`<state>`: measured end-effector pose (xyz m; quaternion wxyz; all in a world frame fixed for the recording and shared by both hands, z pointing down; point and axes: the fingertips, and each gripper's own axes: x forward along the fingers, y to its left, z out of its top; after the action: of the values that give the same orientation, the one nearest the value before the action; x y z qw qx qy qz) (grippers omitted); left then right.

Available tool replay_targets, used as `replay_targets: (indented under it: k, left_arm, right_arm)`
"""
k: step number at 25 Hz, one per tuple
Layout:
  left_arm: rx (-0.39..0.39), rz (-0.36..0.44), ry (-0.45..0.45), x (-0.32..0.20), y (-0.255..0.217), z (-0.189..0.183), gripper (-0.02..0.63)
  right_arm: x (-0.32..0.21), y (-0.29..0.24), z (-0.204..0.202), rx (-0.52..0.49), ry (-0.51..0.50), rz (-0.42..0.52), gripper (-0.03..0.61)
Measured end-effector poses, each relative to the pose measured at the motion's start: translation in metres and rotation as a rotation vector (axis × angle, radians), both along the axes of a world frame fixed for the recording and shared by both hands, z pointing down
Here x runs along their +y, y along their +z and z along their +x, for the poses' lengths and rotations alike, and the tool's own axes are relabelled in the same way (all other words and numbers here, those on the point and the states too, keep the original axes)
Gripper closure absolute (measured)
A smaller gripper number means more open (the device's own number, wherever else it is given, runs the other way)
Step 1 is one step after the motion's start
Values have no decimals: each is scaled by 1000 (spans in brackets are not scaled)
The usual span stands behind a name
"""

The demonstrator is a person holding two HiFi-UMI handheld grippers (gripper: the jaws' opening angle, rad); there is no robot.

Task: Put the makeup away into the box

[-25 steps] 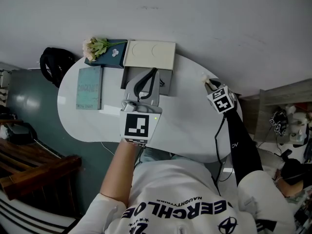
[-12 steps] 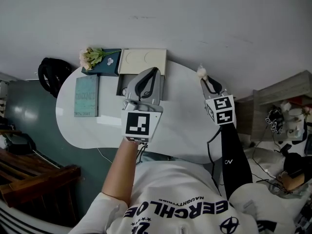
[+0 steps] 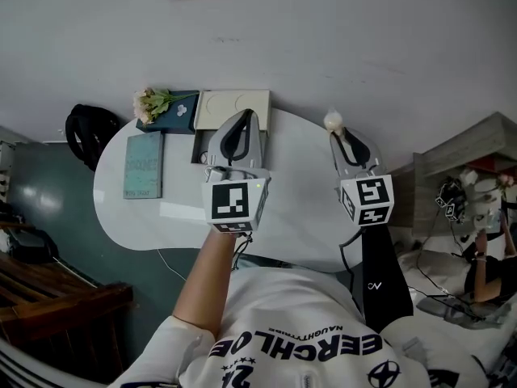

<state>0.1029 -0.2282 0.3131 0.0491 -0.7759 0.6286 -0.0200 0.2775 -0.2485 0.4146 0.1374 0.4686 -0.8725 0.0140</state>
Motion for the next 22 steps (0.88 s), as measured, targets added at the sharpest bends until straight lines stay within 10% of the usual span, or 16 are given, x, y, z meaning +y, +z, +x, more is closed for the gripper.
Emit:
replay_targets:
  k: [22]
  left_arm:
    - [-21, -20, 24, 25, 8, -2, 614]
  right_arm:
    - [36, -41, -4, -158, 41, 123, 474]
